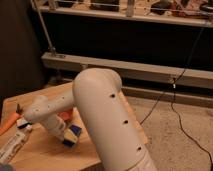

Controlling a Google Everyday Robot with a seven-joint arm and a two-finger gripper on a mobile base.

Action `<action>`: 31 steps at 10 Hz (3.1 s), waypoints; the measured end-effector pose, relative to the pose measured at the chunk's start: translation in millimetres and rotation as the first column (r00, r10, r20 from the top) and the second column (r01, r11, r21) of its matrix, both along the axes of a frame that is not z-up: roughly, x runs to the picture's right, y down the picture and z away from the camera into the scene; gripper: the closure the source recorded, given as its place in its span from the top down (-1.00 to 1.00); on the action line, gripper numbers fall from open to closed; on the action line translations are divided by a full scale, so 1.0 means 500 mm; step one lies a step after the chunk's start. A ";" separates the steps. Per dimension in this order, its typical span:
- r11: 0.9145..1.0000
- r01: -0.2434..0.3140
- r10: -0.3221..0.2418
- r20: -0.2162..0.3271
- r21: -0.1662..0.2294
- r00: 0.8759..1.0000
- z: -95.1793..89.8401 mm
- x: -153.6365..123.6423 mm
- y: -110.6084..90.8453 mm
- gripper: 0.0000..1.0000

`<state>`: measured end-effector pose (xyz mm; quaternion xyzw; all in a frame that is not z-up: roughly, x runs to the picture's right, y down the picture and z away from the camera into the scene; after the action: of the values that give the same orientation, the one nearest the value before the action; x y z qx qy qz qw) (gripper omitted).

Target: Wipe the white sponge on the table

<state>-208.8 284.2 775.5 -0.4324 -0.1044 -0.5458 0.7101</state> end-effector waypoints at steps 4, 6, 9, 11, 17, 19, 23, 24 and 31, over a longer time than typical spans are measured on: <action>0.996 0.039 -0.026 0.151 -0.081 0.988 -0.130 -0.096 0.108 -0.71; 0.989 0.058 -0.025 0.234 -0.136 0.972 -0.183 -0.157 0.177 -0.71; 0.974 0.104 -0.030 0.342 -0.200 0.939 -0.229 -0.241 0.262 -0.71; 0.974 0.112 -0.028 0.382 -0.198 0.924 -0.218 -0.286 0.270 -0.71; 0.987 0.066 -0.001 0.410 -0.145 0.912 -0.151 -0.361 0.216 -0.71; 0.990 0.054 0.006 0.413 -0.133 0.911 -0.120 -0.386 0.193 -0.71; 0.995 0.060 -0.021 0.417 -0.081 0.909 -0.048 -0.446 0.102 -0.71; 0.995 0.069 -0.035 0.409 -0.069 0.912 -0.030 -0.448 0.078 -0.71; 0.999 0.044 -0.036 0.221 -0.031 0.975 0.091 -0.300 -0.035 -0.71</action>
<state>-358.8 266.9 820.9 -0.3838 -0.1836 -0.6028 0.6750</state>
